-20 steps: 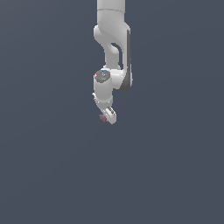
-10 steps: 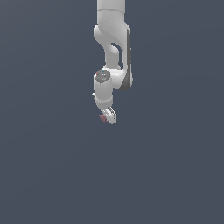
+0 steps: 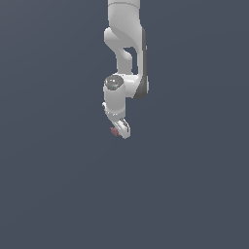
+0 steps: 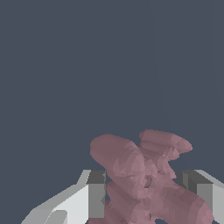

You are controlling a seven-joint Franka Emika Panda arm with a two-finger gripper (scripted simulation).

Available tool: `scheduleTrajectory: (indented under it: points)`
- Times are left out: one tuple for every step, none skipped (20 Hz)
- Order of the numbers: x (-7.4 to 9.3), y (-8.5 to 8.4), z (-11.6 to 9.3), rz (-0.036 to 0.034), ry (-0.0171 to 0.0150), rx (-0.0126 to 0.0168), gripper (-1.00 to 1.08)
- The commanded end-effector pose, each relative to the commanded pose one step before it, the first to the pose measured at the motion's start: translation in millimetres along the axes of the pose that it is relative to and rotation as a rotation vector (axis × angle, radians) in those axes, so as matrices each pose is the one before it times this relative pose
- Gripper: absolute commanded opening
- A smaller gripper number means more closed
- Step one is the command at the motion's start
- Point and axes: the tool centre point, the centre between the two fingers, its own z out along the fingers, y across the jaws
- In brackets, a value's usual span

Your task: Pick up the object and move it to a goal position.

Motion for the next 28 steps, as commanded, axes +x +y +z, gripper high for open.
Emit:
scheduleTrajectory:
  points:
    - [3.49, -8.42, -11.09, 0.00001, 0.00057, 0.00022, -1.0]
    - [1.7, -3.97, -5.14, 0.00018, 0.00048, -0.00046, -1.0]
    - [1.78, -4.27, -5.54, 0.0, 0.0, 0.0, -1.0]
    - [1.93, -4.52, -5.82, 0.00018, 0.00049, -0.00045, -1.0]
    - [1.99, -4.78, -6.17, 0.0, 0.0, 0.0, -1.0]
    - [2.08, -5.01, -6.44, 0.0, 0.0, 0.0, -1.0]
    - [2.2, -5.2, -6.64, 0.00019, 0.00049, -0.00045, -1.0]
    - [2.25, -5.41, -6.91, 0.0, 0.0, 0.0, -1.0]
    - [2.32, -5.59, -7.11, 0.0, 0.0, 0.0, -1.0]
    - [2.41, -5.76, -7.22, 0.00018, 0.00047, -0.00047, -1.0]
    - [2.45, -5.91, -7.44, 0.0, 0.0, 0.0, -1.0]
    - [2.47, -5.97, -7.48, 0.0, 0.0, 0.0, -1.0]
    - [2.41, -5.82, -7.26, 0.0, 0.0, 0.0, -1.0]
    - [2.34, -5.67, -7.03, 0.0, 0.0, 0.0, -1.0]
    - [2.28, -5.53, -6.82, 0.0, 0.0, 0.0, -1.0]
    - [2.23, -5.39, -6.62, 0.0, 0.0, 0.0, -1.0]
    - [2.18, -5.27, -6.43, 0.0, 0.0, 0.0, -1.0]
    - [2.07, -5.21, -6.16, -0.00025, -0.00041, 0.0001, -1.0]
    - [2.08, -5.03, -6.08, 0.0, 0.0, 0.0, -1.0]
    - [2.03, -4.91, -5.91, 0.0, 0.0, 0.0, -1.0]
    - [1.99, -4.8, -5.75, 0.0, 0.0, 0.0, -1.0]
    - [1.9, -4.75, -5.55, -0.00031, -0.00055, 0.00028, -1.0]
    - [1.91, -4.6, -5.45, 0.0, 0.0, 0.0, -1.0]
    - [1.87, -4.5, -5.3, 0.0, 0.0, 0.0, -1.0]
    - [1.83, -4.4, -5.16, 0.0, 0.0, 0.0, -1.0]
    - [1.76, -4.34, -4.99, -0.00029, -0.00055, 0.0003, -1.0]
    - [1.76, -4.21, -4.89, 0.0, 0.0, 0.0, -1.0]
    - [1.73, -4.12, -4.76, 0.0, 0.0, 0.0, -1.0]
